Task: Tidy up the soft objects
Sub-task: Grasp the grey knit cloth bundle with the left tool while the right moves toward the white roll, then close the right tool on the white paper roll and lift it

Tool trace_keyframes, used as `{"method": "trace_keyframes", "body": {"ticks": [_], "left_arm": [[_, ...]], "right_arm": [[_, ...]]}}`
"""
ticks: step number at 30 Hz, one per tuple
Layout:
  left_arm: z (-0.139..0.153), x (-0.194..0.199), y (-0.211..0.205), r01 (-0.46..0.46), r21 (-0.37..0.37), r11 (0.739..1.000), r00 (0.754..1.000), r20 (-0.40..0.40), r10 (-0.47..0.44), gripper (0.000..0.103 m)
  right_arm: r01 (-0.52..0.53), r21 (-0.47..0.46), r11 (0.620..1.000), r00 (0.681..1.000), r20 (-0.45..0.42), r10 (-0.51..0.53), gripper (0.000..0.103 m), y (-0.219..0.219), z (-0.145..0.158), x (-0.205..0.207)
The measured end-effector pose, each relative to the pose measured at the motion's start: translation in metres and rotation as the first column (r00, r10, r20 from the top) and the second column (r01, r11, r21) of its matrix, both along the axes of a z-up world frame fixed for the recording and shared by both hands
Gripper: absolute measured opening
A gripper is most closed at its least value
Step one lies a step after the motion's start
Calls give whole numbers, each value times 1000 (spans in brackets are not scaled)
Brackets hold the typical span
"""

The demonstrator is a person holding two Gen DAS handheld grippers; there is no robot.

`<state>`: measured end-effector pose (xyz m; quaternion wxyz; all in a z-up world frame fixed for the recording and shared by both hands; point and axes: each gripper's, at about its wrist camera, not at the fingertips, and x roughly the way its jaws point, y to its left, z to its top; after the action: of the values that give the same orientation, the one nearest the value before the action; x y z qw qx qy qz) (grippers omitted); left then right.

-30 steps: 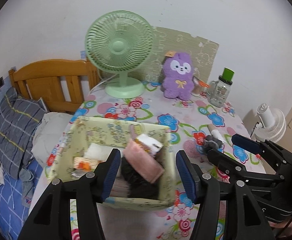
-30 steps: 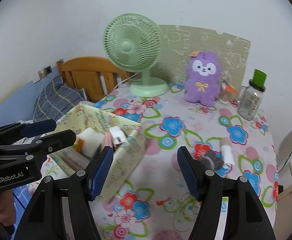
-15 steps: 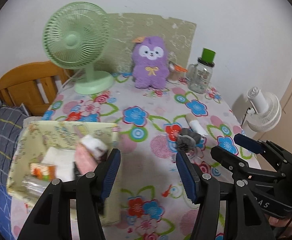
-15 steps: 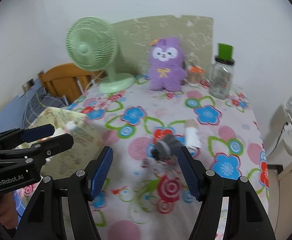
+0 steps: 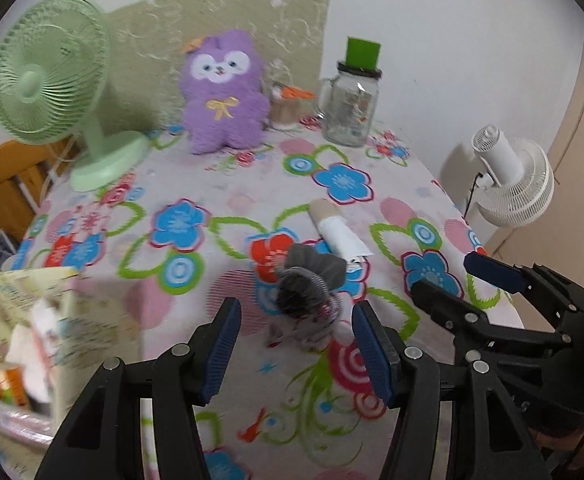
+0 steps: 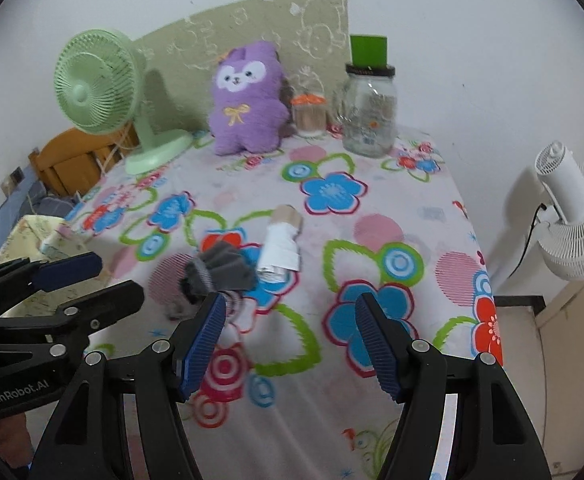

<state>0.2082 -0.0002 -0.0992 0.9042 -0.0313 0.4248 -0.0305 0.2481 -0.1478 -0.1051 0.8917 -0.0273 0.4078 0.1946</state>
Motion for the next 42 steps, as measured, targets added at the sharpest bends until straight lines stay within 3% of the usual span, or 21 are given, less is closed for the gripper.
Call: {"method": "trace_keyframes", "body": {"ticks": [10, 21, 22, 23, 27, 33, 38, 42], "left_arm": [[-30, 41, -16, 47, -19, 999, 997, -59, -48, 59], [-63, 68, -5, 24, -66, 998, 991, -129, -32, 60], [-64, 68, -4, 21, -65, 998, 991, -129, -29, 59], [-65, 68, -4, 20, -65, 998, 992, -125, -28, 50], [-66, 67, -3, 17, -63, 998, 994, -108, -24, 42], [-59, 62, 5, -41, -30, 999, 998, -55, 39, 40], [-47, 55, 18, -126, -4, 992, 992, -5, 126, 39], [-51, 55, 27, -140, -36, 990, 990, -31, 138, 39]], "right_arm": [[27, -74, 997, 999, -29, -30, 70, -10, -26, 37], [11, -118, 993, 998, -59, -18, 70, -6, -49, 58], [6, -114, 993, 998, -62, -13, 70, -5, -50, 59], [2, -108, 994, 998, -65, -9, 70, -5, -51, 60], [-24, -55, 998, 996, -86, 20, 70, -4, -56, 61], [-29, -55, 998, 998, -51, 27, 70, 2, -50, 61], [-92, -52, 994, 995, -53, 89, 70, 28, -49, 67], [-105, -92, 990, 993, -58, 100, 70, 43, -54, 73]]}}
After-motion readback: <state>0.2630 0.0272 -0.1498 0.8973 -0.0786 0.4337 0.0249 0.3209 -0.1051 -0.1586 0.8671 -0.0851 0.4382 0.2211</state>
